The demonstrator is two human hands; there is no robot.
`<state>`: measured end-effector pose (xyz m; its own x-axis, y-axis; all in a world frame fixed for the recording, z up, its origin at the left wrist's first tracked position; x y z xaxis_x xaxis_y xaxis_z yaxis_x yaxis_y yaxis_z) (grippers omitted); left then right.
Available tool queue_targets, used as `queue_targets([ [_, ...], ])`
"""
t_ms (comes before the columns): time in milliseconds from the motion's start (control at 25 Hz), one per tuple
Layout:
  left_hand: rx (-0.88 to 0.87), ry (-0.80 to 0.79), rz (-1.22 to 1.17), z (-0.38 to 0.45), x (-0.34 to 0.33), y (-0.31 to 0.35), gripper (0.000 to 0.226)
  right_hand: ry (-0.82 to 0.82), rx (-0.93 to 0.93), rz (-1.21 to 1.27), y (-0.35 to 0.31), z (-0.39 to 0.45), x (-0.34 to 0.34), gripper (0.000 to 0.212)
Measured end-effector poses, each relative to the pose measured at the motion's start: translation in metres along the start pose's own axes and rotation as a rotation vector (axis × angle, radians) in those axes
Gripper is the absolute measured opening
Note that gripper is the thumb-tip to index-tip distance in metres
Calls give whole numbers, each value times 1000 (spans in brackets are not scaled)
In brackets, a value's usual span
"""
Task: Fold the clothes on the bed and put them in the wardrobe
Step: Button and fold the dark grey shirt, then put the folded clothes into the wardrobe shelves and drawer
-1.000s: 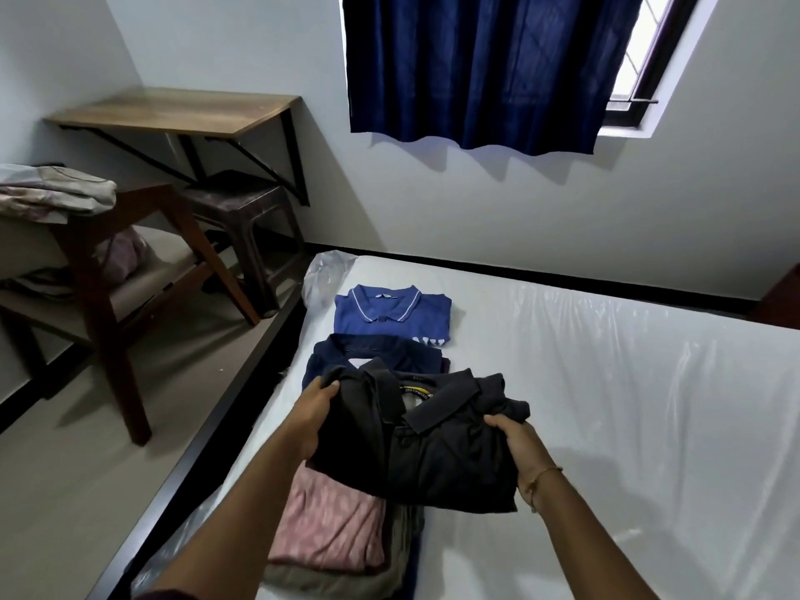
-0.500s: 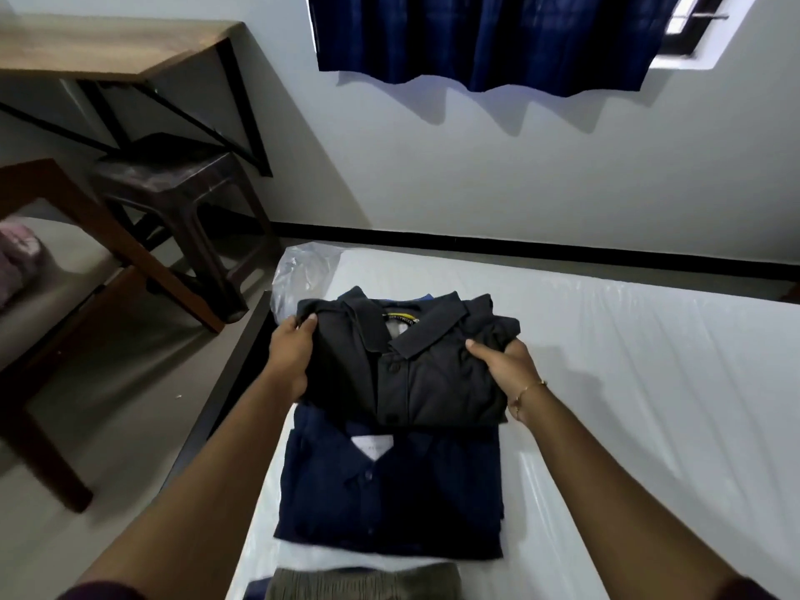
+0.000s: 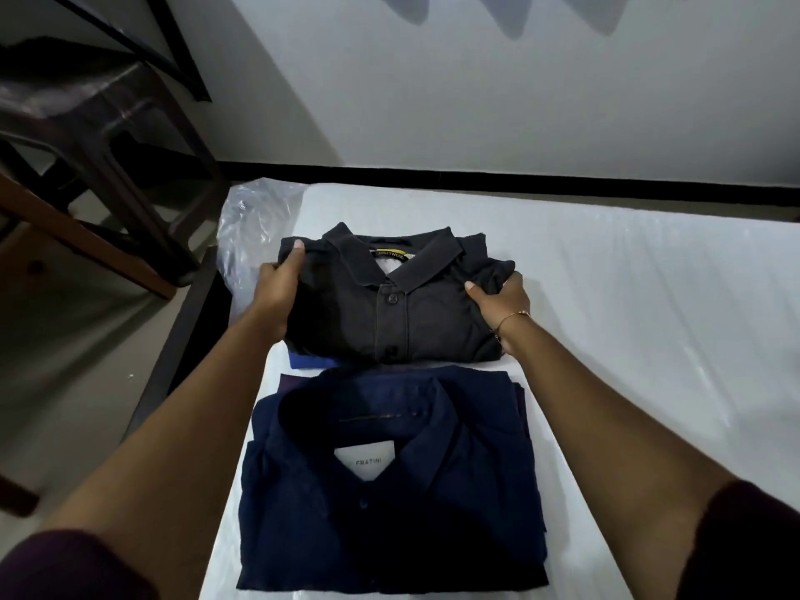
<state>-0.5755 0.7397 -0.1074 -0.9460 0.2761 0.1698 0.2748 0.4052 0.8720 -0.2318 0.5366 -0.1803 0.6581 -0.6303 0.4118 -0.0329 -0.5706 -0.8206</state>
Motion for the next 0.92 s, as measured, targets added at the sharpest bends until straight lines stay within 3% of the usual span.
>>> queue_targets([
  [200, -47, 121, 378, 11, 15, -38, 58, 43, -31, -125, 17, 3, -3, 73],
  [320, -74, 262, 449, -8, 23, -33, 60, 153, -119, -250, 17, -16, 4, 93],
  [400, -168, 305, 577, -30, 25, -17, 62, 211, -82, -421, 5, -43, 13, 102],
  [680, -507, 287, 894, -135, 31, 78, 58, 173, 500, -787, -103, -163, 15, 87],
  [920, -906, 397, 1136, -294, 56, 164, 52, 170, 914, -859, -188, -286, 0, 80],
])
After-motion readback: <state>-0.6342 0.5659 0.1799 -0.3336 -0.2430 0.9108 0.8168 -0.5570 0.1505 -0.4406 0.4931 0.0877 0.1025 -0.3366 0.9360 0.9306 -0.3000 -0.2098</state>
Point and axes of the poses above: each hand's wrist, its own z-axis towards the middle knuckle, its own x-axis out of the back of the hand, y = z × x, the point moved 9 cm from there along z, towards the middle knuckle
